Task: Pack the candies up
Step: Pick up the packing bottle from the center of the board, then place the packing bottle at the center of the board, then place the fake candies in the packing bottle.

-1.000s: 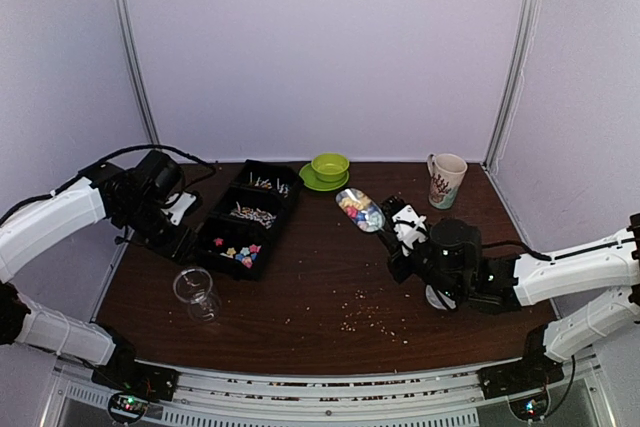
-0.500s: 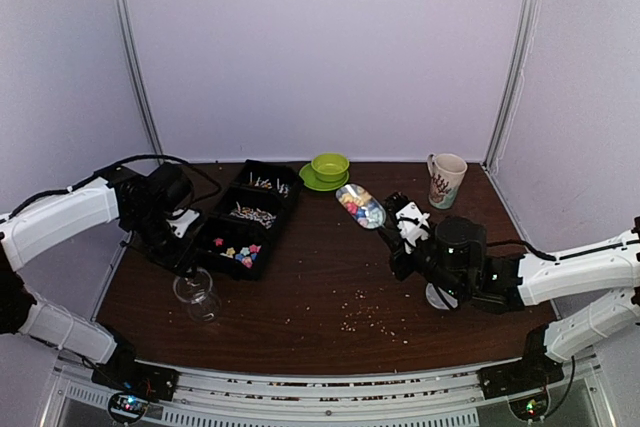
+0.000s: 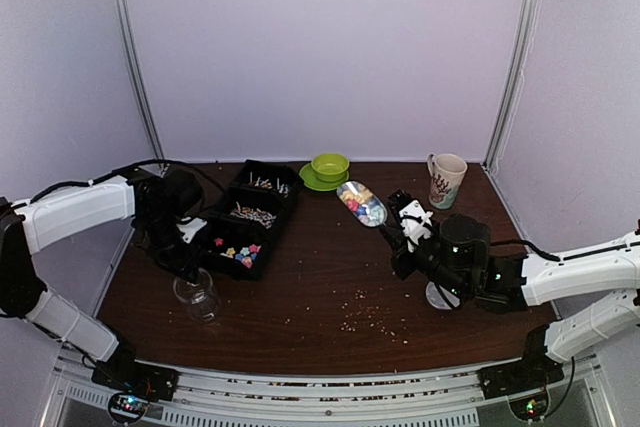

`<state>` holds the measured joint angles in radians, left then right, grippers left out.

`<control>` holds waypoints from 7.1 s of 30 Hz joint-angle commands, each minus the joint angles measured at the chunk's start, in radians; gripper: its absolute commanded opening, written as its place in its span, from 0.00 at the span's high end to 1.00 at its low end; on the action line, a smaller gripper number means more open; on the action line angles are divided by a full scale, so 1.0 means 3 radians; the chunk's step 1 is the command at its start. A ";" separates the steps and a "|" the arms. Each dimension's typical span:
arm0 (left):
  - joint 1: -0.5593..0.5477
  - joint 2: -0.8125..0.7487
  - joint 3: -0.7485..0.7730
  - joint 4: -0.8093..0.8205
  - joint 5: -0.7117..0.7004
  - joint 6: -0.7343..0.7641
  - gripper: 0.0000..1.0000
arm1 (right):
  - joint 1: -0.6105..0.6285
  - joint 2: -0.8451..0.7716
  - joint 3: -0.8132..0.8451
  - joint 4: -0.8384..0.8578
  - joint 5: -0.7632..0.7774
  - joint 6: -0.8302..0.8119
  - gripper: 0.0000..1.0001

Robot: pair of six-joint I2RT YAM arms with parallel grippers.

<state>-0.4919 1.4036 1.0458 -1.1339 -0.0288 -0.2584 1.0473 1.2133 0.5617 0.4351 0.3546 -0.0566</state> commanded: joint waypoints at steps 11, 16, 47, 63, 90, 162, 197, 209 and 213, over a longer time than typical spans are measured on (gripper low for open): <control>-0.0045 0.0098 0.0114 0.0124 0.0073 0.0054 0.90 | -0.0004 -0.0137 -0.0035 0.0083 -0.0036 0.0017 1.00; -0.0103 0.0102 0.0109 0.0143 0.0102 0.0059 1.00 | -0.0004 -0.0158 -0.0028 0.0068 -0.0038 0.0020 1.00; -0.0815 0.1739 0.2573 -0.0027 0.0409 0.0230 1.00 | -0.0012 -0.0707 0.0095 -0.0724 0.0505 0.0242 1.00; -0.0810 0.2854 0.4072 -0.0222 0.0277 0.0340 1.00 | -0.0007 -0.0765 0.0030 -0.0781 0.0485 0.0286 1.00; -0.0897 0.3170 0.4038 0.0184 0.0745 0.0100 0.70 | -0.0008 -0.0670 0.0030 -0.0754 0.0454 0.0289 1.00; 0.0100 0.0503 0.0832 0.1440 -0.0085 -0.0069 0.02 | 0.0218 0.0640 0.1857 -0.3456 0.0208 0.0567 1.00; 0.0137 0.0465 0.0804 0.1497 -0.0079 -0.0095 0.02 | 0.0109 0.1355 0.2880 -0.4629 0.0174 0.0470 1.00; 0.0149 0.0441 0.0804 0.1496 -0.0088 -0.0095 0.02 | 0.0074 0.1568 0.3197 -0.4900 0.0178 0.0405 1.00; 0.0157 0.0443 0.0804 0.1499 -0.0085 -0.0096 0.02 | 0.0074 0.1662 0.3313 -0.4964 0.0215 0.0397 1.00</control>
<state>-0.4557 1.5631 1.2938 -0.7258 -0.0486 -0.2810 1.0744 1.6897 1.5059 -1.0126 0.3935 0.0734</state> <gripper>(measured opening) 0.978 0.076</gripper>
